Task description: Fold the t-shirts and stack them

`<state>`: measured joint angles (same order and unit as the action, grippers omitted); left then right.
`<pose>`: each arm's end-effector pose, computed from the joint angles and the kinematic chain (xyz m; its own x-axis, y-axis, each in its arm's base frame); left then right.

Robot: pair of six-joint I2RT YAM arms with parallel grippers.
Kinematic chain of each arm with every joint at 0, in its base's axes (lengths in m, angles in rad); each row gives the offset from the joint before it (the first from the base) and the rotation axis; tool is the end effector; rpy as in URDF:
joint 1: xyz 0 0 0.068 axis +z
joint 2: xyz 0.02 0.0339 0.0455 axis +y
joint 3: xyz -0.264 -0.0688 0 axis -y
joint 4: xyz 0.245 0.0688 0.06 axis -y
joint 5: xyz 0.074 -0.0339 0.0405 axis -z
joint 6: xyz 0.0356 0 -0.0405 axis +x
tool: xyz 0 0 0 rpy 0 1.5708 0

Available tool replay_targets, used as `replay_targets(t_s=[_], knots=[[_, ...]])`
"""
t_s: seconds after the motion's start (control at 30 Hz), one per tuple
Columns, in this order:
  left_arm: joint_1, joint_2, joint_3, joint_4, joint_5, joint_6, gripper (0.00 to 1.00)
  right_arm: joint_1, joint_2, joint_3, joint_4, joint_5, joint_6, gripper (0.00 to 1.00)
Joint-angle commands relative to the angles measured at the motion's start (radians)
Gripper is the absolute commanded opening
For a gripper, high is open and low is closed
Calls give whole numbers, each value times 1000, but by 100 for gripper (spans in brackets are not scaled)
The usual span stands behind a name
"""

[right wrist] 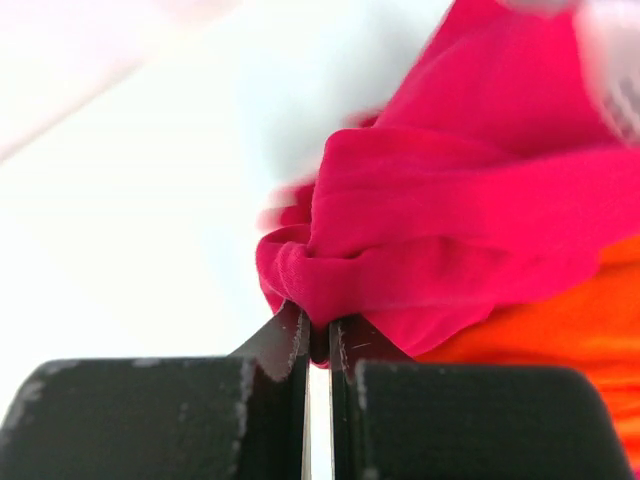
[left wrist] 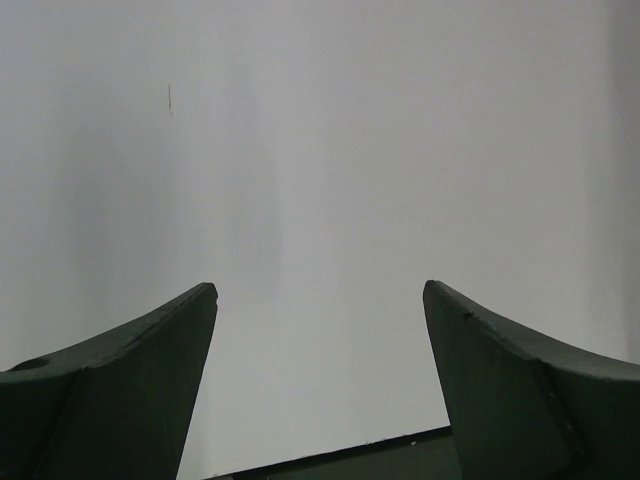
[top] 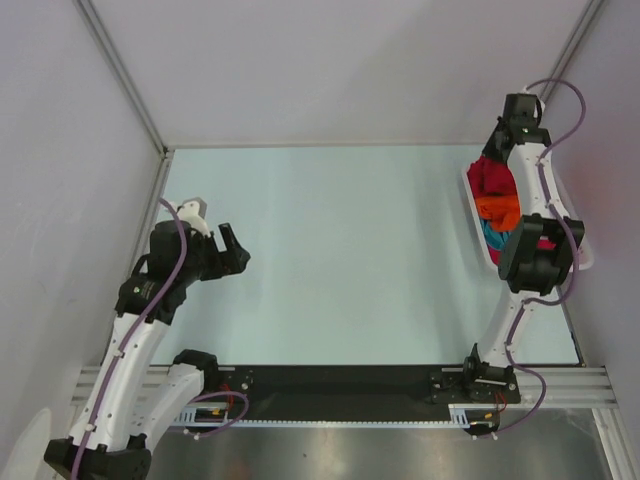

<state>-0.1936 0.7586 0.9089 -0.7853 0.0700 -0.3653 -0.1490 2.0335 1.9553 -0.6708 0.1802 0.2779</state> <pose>0.1465 -0.0313 0.3262 -0.6320 -0.2392 -0.7371 0.0229 0.9450 -0.3263 0.4605 -0.0756 0.3162 -0.5719 0.3588 -0.7377 0.4500 0.8891 0.0836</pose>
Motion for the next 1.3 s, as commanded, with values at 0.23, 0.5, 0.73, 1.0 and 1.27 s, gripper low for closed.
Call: replay_targets(t_s=[0.23,0.5,0.73,1.0,1.27], knots=[[6,50,-47,107,50,-6,89,371,-252,252,43,50,-129,0],[5,54,-64,123,54,-3,89,704,-257,438,-48,62,-175,0],[6,47,-67,126,48,-1,88,798,-246,499,-88,21,-103,0],[5,2,-65,98,27,8,88,698,-268,96,-26,-79,10,0],[6,-21,-44,66,24,8,88,687,-147,-13,-128,-154,52,0]])
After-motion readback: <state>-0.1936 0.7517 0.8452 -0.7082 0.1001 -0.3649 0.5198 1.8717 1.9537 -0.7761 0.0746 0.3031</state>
